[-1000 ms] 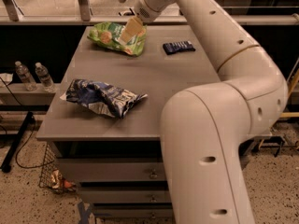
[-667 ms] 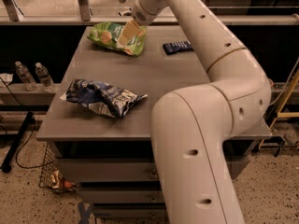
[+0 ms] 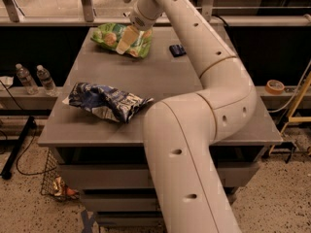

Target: Move green rice chip bag near blue chip bag

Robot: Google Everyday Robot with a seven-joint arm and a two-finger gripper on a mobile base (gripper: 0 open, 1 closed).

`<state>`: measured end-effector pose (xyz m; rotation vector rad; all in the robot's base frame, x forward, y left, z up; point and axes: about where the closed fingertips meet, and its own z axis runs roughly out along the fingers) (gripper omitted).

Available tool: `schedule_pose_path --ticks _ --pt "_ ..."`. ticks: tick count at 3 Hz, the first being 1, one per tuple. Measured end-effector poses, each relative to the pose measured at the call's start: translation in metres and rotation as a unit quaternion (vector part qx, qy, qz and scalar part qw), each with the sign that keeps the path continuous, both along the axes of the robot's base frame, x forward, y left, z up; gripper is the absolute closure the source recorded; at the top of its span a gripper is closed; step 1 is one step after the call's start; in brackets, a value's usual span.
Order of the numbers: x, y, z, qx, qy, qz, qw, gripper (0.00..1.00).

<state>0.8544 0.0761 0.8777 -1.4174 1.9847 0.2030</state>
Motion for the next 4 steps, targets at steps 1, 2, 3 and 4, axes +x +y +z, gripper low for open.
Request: schedule_pose_path --ticks 1,2,3,4 --pt "0.001 0.009 -0.013 0.0 0.012 0.008 0.9999 0.18" --pt "0.001 0.013 -0.025 -0.001 0.024 0.013 0.9996 0.42" --pt "0.001 0.013 -0.014 0.002 0.014 0.016 0.9998 0.65" --pt "-0.011 0.02 0.012 0.01 0.002 0.036 0.9993 0.88"
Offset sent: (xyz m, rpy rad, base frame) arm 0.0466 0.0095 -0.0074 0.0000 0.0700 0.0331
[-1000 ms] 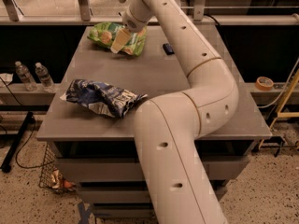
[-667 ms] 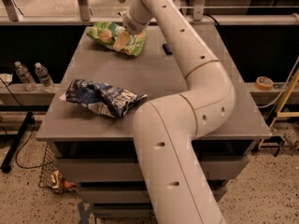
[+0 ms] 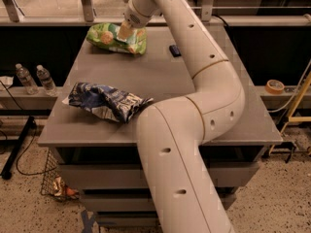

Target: Move green rice chip bag near blue chip bag

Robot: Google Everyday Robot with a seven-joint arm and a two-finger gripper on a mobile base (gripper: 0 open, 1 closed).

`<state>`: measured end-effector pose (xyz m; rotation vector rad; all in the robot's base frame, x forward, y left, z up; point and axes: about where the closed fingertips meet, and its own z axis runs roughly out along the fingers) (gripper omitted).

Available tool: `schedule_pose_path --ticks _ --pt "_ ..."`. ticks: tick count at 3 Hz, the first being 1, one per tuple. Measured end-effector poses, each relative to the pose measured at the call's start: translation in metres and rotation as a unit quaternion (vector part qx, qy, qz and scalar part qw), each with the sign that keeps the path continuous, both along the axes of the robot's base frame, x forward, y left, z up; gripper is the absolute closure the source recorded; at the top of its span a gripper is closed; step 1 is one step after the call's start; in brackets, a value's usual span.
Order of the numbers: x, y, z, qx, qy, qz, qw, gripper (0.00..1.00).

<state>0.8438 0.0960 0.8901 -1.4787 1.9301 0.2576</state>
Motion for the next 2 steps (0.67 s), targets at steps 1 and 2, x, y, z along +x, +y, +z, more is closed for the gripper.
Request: schedule_pose_path --ticks 1,2 --pt "-0.022 0.008 0.02 0.011 0.013 0.021 0.9996 1.0" --pt "-0.039 0.012 0.027 0.02 0.042 0.021 0.9987 1.0"
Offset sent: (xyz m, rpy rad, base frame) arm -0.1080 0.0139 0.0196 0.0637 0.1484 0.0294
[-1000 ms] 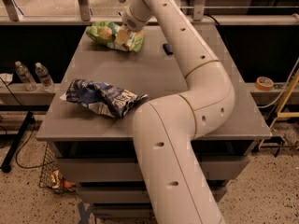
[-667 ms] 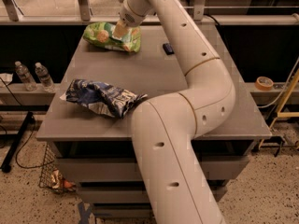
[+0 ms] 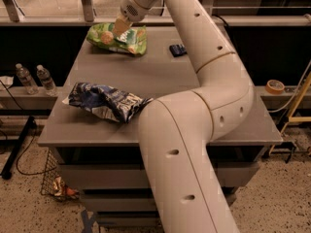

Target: Move green rice chip bag near blue chip bag

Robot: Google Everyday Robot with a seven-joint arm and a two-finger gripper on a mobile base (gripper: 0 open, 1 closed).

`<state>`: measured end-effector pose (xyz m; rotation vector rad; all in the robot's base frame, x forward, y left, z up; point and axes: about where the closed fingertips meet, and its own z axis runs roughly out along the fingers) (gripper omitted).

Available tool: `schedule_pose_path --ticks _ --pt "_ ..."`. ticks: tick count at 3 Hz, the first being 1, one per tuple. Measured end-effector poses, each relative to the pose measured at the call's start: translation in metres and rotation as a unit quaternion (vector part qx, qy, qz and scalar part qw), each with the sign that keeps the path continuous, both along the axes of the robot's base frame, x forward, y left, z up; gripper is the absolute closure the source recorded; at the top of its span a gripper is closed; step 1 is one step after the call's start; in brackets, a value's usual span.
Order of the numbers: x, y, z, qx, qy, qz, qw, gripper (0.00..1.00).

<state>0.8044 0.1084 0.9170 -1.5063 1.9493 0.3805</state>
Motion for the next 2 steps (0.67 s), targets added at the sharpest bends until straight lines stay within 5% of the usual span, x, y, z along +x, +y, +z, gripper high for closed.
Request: schedule_pose_path --ticks 2 --pt "0.01 -0.017 -0.004 -0.01 -0.002 -0.05 0.9987 0.59"
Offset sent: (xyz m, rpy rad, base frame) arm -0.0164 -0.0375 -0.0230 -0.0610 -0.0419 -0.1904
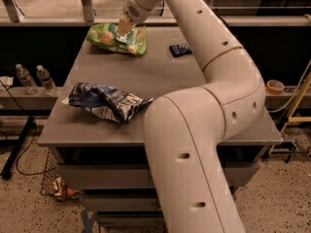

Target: Move green rice chip bag near blue chip bag

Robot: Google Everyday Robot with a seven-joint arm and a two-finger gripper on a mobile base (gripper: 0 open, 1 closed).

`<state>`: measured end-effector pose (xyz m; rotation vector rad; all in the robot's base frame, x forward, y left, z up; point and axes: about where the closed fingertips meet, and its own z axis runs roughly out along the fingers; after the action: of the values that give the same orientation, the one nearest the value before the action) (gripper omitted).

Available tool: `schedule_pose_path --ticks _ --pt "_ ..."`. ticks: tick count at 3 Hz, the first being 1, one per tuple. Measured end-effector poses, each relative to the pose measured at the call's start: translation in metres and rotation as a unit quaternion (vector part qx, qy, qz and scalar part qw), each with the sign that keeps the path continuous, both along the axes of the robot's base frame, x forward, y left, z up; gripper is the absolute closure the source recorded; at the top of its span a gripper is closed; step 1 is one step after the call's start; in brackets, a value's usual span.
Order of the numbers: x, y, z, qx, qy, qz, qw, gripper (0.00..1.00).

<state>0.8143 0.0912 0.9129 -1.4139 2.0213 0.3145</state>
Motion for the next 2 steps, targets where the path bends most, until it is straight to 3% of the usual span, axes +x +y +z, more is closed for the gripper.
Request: schedule_pose_path --ticks 2 --pt "0.002 -0.015 -0.038 -0.071 0.008 -0.042 0.9965 0.12"
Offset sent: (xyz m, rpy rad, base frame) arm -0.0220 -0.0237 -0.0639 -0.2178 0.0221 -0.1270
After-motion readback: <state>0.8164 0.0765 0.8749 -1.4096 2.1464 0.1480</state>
